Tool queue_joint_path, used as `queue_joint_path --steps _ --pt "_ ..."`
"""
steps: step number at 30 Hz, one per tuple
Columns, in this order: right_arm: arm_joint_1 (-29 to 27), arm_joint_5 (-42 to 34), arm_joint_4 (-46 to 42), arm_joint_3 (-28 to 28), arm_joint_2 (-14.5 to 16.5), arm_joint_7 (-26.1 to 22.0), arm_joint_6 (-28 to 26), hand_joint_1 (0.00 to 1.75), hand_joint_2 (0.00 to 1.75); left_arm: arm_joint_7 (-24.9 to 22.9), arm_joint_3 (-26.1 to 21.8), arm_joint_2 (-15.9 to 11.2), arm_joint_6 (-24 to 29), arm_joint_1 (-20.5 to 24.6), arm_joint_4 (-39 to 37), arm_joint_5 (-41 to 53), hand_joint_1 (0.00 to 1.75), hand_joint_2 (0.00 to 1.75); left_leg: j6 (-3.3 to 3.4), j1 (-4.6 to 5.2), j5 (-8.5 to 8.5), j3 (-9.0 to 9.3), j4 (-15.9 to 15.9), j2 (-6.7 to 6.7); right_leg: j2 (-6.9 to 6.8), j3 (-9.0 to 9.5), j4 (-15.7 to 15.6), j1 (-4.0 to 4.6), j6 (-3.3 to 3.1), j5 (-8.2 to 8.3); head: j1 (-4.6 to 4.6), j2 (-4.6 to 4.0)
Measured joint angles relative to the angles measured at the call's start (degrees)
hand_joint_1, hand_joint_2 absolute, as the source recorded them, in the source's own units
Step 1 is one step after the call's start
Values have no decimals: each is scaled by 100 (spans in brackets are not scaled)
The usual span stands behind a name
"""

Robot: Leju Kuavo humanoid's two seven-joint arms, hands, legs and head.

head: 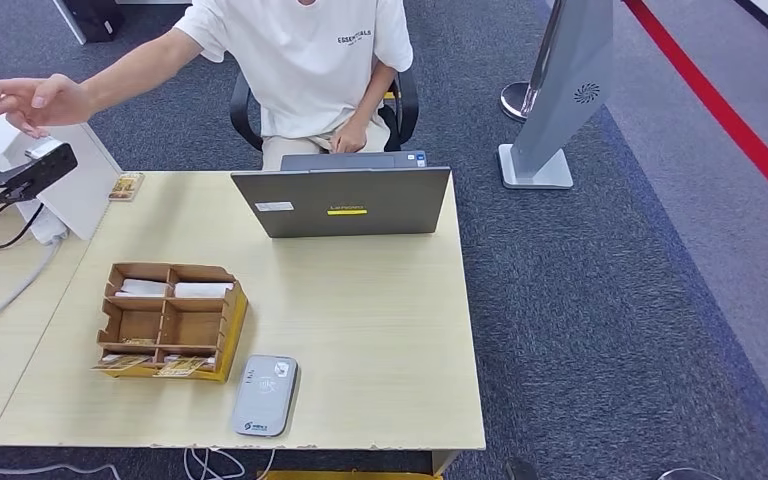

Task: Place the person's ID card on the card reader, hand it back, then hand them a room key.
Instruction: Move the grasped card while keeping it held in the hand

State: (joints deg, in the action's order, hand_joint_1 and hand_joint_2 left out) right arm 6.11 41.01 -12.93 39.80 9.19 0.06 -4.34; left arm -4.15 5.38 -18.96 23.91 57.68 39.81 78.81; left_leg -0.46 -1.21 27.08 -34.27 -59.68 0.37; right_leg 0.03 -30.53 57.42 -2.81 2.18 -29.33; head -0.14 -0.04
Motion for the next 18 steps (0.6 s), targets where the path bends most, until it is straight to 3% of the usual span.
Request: queue_joint_path --steps 18 --pt "-93 30 21 0 -9 33 -44 0 175 27 103 -50 127 -83 -476 -32 175 175 2 0 -5 -3 0 -1 -3 -1 0 0 -2 5 -3 0"
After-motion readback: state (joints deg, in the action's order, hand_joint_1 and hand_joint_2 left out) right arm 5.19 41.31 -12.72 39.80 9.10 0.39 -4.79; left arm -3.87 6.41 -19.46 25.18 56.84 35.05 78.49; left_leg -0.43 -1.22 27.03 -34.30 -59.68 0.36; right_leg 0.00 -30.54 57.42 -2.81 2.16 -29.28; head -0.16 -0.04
